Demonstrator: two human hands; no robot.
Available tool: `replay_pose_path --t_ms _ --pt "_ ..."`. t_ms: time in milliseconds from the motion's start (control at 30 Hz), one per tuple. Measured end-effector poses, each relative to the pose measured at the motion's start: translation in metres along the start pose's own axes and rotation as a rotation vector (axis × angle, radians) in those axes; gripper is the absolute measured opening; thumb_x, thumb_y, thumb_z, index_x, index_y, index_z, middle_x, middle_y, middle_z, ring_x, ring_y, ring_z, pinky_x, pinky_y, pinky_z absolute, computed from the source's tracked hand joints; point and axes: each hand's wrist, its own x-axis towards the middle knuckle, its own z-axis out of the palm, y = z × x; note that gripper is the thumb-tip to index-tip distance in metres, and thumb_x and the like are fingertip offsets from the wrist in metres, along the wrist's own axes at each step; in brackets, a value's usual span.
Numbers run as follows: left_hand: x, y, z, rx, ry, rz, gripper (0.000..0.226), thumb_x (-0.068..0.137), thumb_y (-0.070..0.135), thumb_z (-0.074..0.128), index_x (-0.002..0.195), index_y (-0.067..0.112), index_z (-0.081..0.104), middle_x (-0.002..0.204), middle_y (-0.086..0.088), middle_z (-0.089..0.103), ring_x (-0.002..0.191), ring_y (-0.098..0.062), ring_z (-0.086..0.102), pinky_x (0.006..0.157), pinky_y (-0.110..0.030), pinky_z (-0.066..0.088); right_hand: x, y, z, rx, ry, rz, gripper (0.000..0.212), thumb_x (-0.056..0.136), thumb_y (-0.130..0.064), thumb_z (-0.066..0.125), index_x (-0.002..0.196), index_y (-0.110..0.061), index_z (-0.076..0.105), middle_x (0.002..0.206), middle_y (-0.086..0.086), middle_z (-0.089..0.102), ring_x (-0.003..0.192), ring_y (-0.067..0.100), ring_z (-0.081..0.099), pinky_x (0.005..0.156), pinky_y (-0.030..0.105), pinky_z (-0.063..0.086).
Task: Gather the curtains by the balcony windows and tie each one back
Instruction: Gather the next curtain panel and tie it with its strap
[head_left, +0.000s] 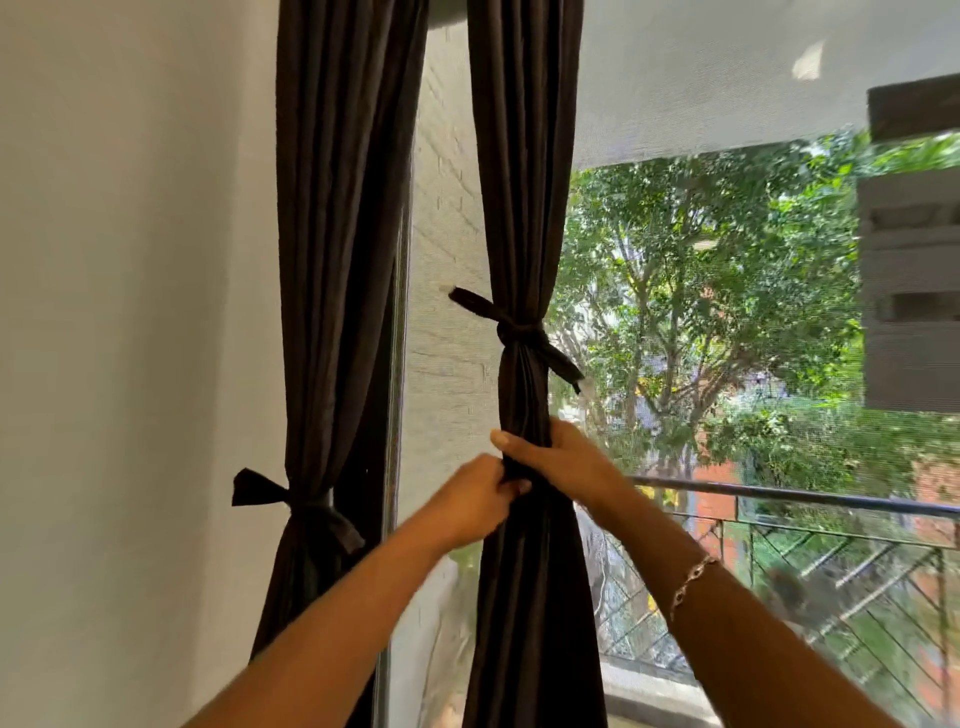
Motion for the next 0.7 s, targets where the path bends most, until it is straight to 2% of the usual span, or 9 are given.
replay_pose_path --t_ms 100,200,233,267,300,367,433,533,700 --pt "0.003 -0.008 0.01 0.141 0.087 -0.047 0.026 0.098 0.015 0.039 0.111 -0.001 0.055 0.106 -0.023 0.063 0.096 -0.038 0.06 0.069 -0.033 0.046 -0.004 0.011 0.012 -0.084 0.072 -0.013 0.027 0.091 -0.034 0.055 0.09 -0.009 0.062 0.084 0.009 0.064 0.084 0.025 0.064 0.078 0.036 0.05" --pt "0.001 -0.016 -0.004 0.138 0.014 -0.049 0.031 0.097 0.031 0.043 0.094 0.003 0.056 0.08 -0.012 0.06 0.077 -0.027 0.059 0.051 -0.019 0.037 -0.012 0.021 0.011 -0.035 0.036 0.039 0.024 0.09 -0.032 0.056 0.094 -0.011 0.067 0.091 0.007 0.069 0.088 0.024 0.068 0.085 0.038 0.053" --pt "0.004 -0.016 -0.013 0.162 -0.016 -0.04 0.039 0.094 0.041 0.045 0.103 0.005 0.057 0.087 -0.009 0.061 0.081 -0.022 0.059 0.057 -0.016 0.04 -0.012 0.02 0.007 0.002 0.026 0.056 0.023 0.088 -0.034 0.058 0.095 -0.014 0.068 0.094 0.006 0.071 0.089 0.022 0.069 0.088 0.04 0.054" --pt "0.008 -0.015 -0.025 0.188 -0.022 -0.031 0.054 0.091 0.049 0.045 0.124 0.007 0.051 0.108 -0.011 0.061 0.098 -0.022 0.059 0.072 -0.017 0.044 -0.009 0.017 0.001 0.017 0.04 0.055 0.026 0.086 -0.036 0.06 0.097 -0.014 0.068 0.097 0.006 0.071 0.091 0.02 0.069 0.09 0.041 0.053" --pt "0.013 -0.013 -0.036 0.198 0.015 -0.023 0.074 0.087 0.056 0.045 0.142 0.009 0.03 0.132 -0.013 0.051 0.119 -0.024 0.051 0.089 -0.024 0.042 -0.004 0.013 -0.006 0.008 0.083 0.034 0.032 0.085 -0.038 0.06 0.102 -0.013 0.067 0.102 0.007 0.07 0.094 0.02 0.067 0.091 0.042 0.052" --pt "0.023 0.001 -0.061 0.151 0.186 0.068 0.097 0.081 0.061 0.047 0.149 0.012 -0.002 0.153 -0.014 0.022 0.139 -0.025 0.028 0.108 -0.032 0.03 0.014 -0.001 -0.02 -0.055 0.242 -0.055 0.038 0.085 -0.039 0.06 0.114 -0.014 0.062 0.115 0.007 0.063 0.101 0.02 0.061 0.09 0.039 0.05" --pt "0.038 0.019 -0.088 0.13 0.362 0.214 0.098 0.08 0.059 0.051 0.149 0.012 -0.002 0.157 -0.01 0.011 0.143 -0.021 0.016 0.113 -0.03 0.02 0.035 -0.023 -0.034 -0.132 0.444 -0.157 0.04 0.087 -0.035 0.059 0.123 -0.018 0.055 0.123 0.007 0.055 0.104 0.021 0.057 0.088 0.035 0.047" --pt "0.06 0.046 -0.122 0.108 0.487 0.284 0.1 0.08 0.058 0.053 0.148 0.011 -0.002 0.157 -0.007 0.006 0.144 -0.02 0.012 0.114 -0.03 0.016 0.066 -0.06 -0.05 -0.227 0.624 -0.316 0.05 0.089 -0.03 0.059 0.133 -0.014 0.044 0.133 0.01 0.048 0.116 0.026 0.051 0.098 0.043 0.043" --pt "0.089 0.081 -0.157 0.025 0.533 0.395 0.106 0.076 0.057 0.06 0.148 0.014 -0.004 0.158 -0.006 0.004 0.145 -0.019 0.01 0.113 -0.03 0.016 0.115 -0.132 -0.075 -0.244 0.577 -0.429 0.062 0.089 -0.043 0.054 0.141 -0.014 0.036 0.143 0.009 0.042 0.13 0.025 0.043 0.106 0.043 0.038"
